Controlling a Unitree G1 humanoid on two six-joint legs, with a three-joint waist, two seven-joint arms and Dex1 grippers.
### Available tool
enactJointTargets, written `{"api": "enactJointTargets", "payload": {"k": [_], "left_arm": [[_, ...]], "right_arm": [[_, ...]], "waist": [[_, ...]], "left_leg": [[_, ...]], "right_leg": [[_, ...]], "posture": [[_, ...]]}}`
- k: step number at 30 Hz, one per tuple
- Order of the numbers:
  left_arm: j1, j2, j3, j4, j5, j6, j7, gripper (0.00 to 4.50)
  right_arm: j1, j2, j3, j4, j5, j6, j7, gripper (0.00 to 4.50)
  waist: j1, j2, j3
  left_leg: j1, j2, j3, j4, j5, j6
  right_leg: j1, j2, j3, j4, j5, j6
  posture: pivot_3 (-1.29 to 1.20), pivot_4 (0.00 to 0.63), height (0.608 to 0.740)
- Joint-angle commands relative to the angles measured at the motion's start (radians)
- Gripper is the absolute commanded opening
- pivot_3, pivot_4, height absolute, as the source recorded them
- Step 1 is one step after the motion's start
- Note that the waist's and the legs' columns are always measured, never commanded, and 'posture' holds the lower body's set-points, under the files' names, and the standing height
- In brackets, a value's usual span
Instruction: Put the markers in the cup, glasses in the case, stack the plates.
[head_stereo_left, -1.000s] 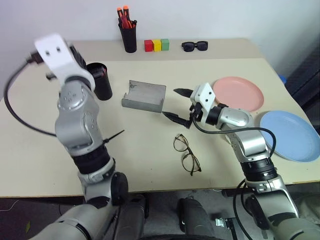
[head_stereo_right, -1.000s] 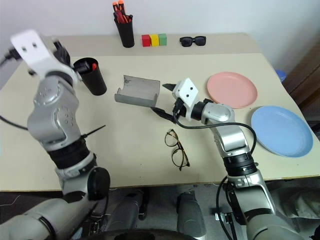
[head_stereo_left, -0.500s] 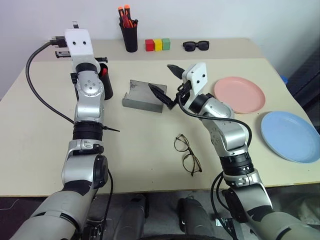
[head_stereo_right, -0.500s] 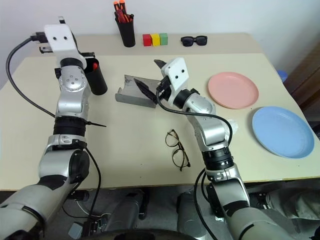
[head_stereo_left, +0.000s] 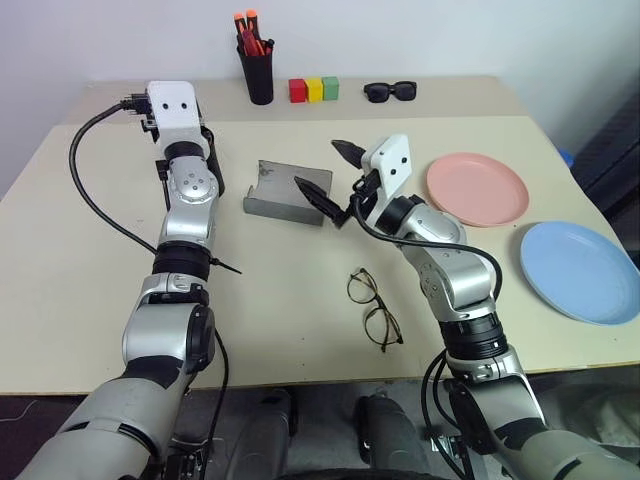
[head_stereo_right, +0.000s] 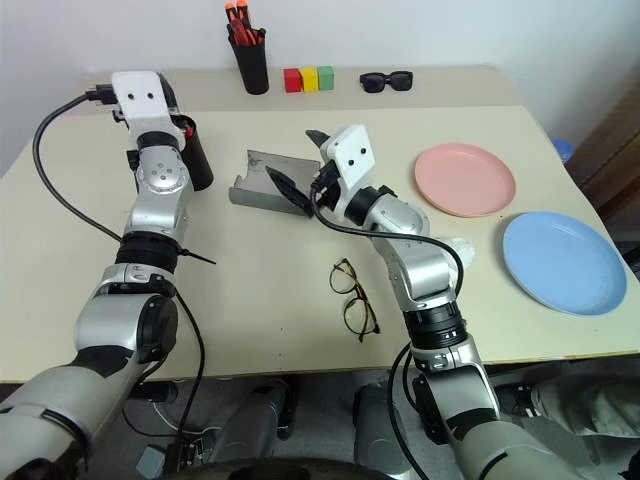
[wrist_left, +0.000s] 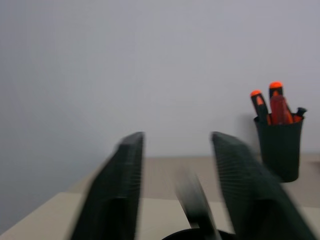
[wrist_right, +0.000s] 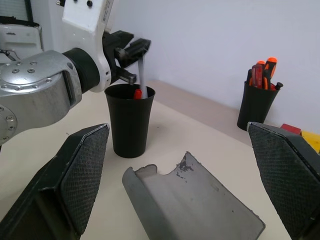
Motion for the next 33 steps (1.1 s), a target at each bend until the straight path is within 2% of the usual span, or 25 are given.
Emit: {"api": "enactJointTargets", "payload": {"k": [1, 6, 8, 10, 13, 14, 15, 16, 17, 21, 25, 33], "left_arm": [[-0.039, 0.017, 0.0, -0.014, -0.008, -0.027, 0.027, 2.75], [-0.038, 0.014, 0.008, -0.038, -0.025, -0.024, 0.033, 2.75], [-0.033, 0.007, 0.014, -0.09, -0.074, -0.016, -0.036, 2.75], [-0.007, 0.004, 0.006, -0.186, -0.158, 0.018, -0.187, 2.75], [0.061, 0.028, -0.026, -0.388, -0.328, 0.196, -0.493, 3.59], [0.089, 0.063, -0.057, -0.46, -0.353, 0.283, -0.584, 3.59], [0.116, 0.102, -0.087, -0.518, -0.362, 0.362, -0.657, 4.26], [0.137, 0.137, -0.112, -0.565, -0.367, 0.43, -0.714, 4.25], [0.157, 0.176, -0.139, -0.607, -0.372, 0.5, -0.774, 4.43], [0.189, 0.267, -0.197, -0.689, -0.42, 0.711, -0.941, 4.43], [0.182, 0.307, -0.26, -0.651, -0.423, 0.844, -1.065, 4.43], [0.083, 0.311, -0.392, -0.351, -0.332, 0.781, -1.285, 4.43]], "right_arm": [[-0.006, 0.009, 0.001, -0.054, 0.021, -0.006, 0.005, 4.5], [-0.007, 0.007, 0.002, -0.052, 0.021, -0.007, 0.008, 4.5], [-0.007, -0.006, 0.001, -0.052, 0.017, -0.008, 0.016, 4.5], [-0.005, -0.039, -0.009, -0.054, 0.018, -0.005, 0.041, 4.5], [0.016, -0.138, -0.016, -0.084, 0.038, 0.02, 0.139, 4.5], [0.027, -0.178, -0.023, -0.094, 0.048, 0.029, 0.177, 4.5], [0.035, -0.215, -0.031, -0.1, 0.057, 0.038, 0.207, 4.5], [0.042, -0.244, -0.038, -0.104, 0.064, 0.046, 0.231, 4.5], [0.048, -0.277, -0.042, -0.106, 0.071, 0.051, 0.256, 4.5], [0.066, -0.369, -0.049, -0.106, 0.088, 0.067, 0.33, 4.5], [0.079, -0.438, -0.064, -0.102, 0.095, 0.074, 0.386, 4.5], [0.178, -0.551, -0.079, -0.217, 0.153, 0.15, 0.471, 4.5]], "waist": [[0.001, 0.0, 0.0], [0.0, 0.0, 0.0], [0.0, 0.0, 0.0], [0.001, 0.0, 0.0], [0.001, 0.0, 0.0], [0.0, 0.0, 0.0], [-0.004, 0.0, 0.0], [-0.008, 0.001, 0.0], [-0.01, 0.001, 0.001], [-0.007, 0.002, 0.001], [-0.002, 0.002, 0.001], [0.001, 0.002, 0.001]], "left_leg": [[0.0, 0.0, 0.0, 0.0, 0.0, 0.0], [0.0, 0.0, 0.0, 0.0, 0.0, 0.0], [0.0, 0.0, 0.0, 0.0, 0.0, 0.0], [0.0, 0.0, 0.0, 0.0, 0.0, 0.0], [-0.001, 0.0, 0.0, 0.0, 0.0, 0.0], [-0.001, 0.0, 0.0, 0.0, 0.0, 0.0], [0.0, 0.0, 0.0, 0.0, 0.0, 0.0], [0.0, 0.001, 0.0, 0.0, 0.0, 0.0], [0.0, 0.001, 0.001, -0.001, 0.0, 0.0], [0.0, 0.001, 0.0, -0.001, 0.0, 0.0], [0.0, 0.001, 0.0, 0.0, 0.0, 0.0], [0.0, 0.001, 0.0, 0.0, 0.0, 0.001]], "right_leg": [[0.0, 0.0, 0.0, 0.0, 0.0, 0.0], [0.0, 0.0, 0.0, 0.0, 0.0, 0.0], [0.0, 0.0, 0.0, 0.0, 0.0, 0.0], [0.0, 0.0, 0.0, 0.0, 0.0, 0.0], [0.0, 0.0, 0.0, -0.001, 0.0, 0.0], [0.001, 0.0, 0.0, -0.001, 0.0, 0.0], [0.001, 0.0, 0.0, -0.001, 0.0, 0.0], [0.001, 0.0, 0.0, 0.0, 0.0, 0.0], [0.001, 0.0, 0.0, 0.0, 0.0, 0.0], [0.0, 0.001, 0.0, 0.0, 0.0, 0.0], [0.001, 0.001, 0.0, -0.001, 0.0, 0.0], [0.002, 0.0, 0.0, -0.002, 0.0, 0.0]], "posture": [[0.0, 0.15, 0.74], [0.0, 0.15, 0.74], [0.0, 0.15, 0.74], [0.0, 0.15, 0.74], [0.0, 0.15, 0.74], [0.0, 0.15, 0.74], [0.0, 0.15, 0.74], [0.0, 0.15, 0.74], [0.0, 0.15, 0.74], [0.0, 0.15, 0.74], [0.0, 0.15, 0.74], [0.0, 0.15, 0.74]]}}
